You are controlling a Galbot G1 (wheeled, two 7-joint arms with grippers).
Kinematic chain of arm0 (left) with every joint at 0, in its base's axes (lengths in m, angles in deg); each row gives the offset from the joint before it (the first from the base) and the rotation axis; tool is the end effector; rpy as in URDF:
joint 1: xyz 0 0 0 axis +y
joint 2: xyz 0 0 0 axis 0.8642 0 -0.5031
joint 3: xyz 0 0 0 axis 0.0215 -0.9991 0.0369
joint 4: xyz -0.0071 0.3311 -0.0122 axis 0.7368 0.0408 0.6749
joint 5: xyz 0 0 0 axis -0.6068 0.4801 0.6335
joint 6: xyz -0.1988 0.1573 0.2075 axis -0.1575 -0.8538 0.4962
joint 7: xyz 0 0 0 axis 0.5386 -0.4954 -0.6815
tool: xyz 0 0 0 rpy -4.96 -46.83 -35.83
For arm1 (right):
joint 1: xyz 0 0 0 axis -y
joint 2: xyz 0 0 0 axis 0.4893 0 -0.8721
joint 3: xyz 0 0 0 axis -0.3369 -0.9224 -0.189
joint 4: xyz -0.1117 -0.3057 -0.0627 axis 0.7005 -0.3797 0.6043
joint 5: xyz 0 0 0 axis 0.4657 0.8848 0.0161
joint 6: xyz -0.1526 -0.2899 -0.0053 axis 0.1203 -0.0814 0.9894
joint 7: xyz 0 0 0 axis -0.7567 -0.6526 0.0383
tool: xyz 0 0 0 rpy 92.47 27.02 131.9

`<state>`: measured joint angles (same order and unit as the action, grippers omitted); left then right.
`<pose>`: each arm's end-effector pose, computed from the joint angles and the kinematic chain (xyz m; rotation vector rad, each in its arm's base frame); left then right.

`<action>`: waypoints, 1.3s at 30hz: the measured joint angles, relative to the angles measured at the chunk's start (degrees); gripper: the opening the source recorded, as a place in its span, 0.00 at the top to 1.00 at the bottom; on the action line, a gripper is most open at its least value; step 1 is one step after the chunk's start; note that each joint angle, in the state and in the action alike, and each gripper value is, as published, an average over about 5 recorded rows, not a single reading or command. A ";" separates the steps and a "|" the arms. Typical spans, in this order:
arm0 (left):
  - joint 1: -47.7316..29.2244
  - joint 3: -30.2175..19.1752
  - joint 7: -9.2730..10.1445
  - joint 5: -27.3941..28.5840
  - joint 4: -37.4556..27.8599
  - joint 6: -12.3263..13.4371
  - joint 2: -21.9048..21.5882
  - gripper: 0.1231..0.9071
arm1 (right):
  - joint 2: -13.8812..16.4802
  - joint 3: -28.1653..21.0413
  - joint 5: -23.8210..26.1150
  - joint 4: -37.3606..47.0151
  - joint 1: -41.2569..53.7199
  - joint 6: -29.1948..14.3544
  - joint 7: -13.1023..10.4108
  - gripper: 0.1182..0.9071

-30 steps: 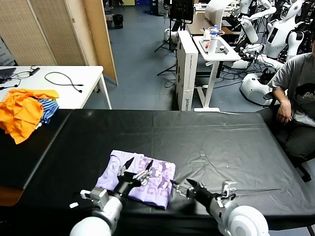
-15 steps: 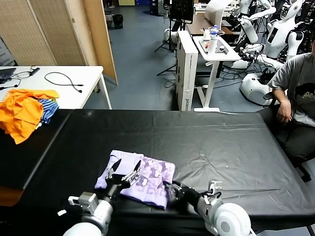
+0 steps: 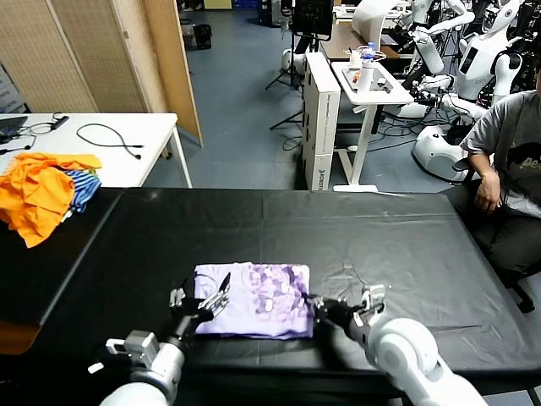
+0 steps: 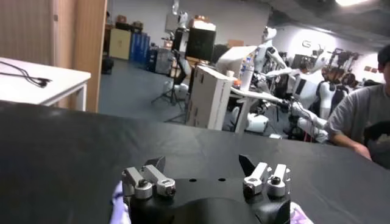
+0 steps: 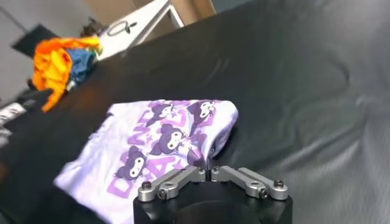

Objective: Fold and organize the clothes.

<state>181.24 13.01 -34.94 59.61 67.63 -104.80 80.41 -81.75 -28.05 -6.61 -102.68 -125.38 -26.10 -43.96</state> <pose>0.1501 0.0071 -0.2367 -0.2670 -2.8751 0.2495 0.2589 -0.0226 -0.2388 0.6104 -2.3729 -0.2279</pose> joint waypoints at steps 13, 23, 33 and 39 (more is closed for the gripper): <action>0.08 2.80 0.10 -1.85 -0.42 0.42 -1.86 0.00 | 3.22 1.94 3.37 -3.28 -1.66 -0.01 -0.52 0.66; 1.85 4.23 1.43 -4.07 -0.03 4.77 -4.18 0.00 | 0.54 9.37 8.61 -10.69 -12.20 -0.07 0.78 0.02; 7.14 6.20 1.92 -3.70 2.65 5.33 -6.14 0.00 | -3.36 16.66 20.64 -17.93 -26.09 -13.68 3.98 0.00; 11.06 6.90 2.06 -3.58 3.72 6.03 -6.24 0.00 | -5.93 18.46 27.85 -20.37 -33.95 -22.95 3.92 0.00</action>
<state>192.30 19.92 -32.88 56.03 71.35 -98.77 74.18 -87.67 -9.58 21.24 -123.04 -159.33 -49.05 -40.04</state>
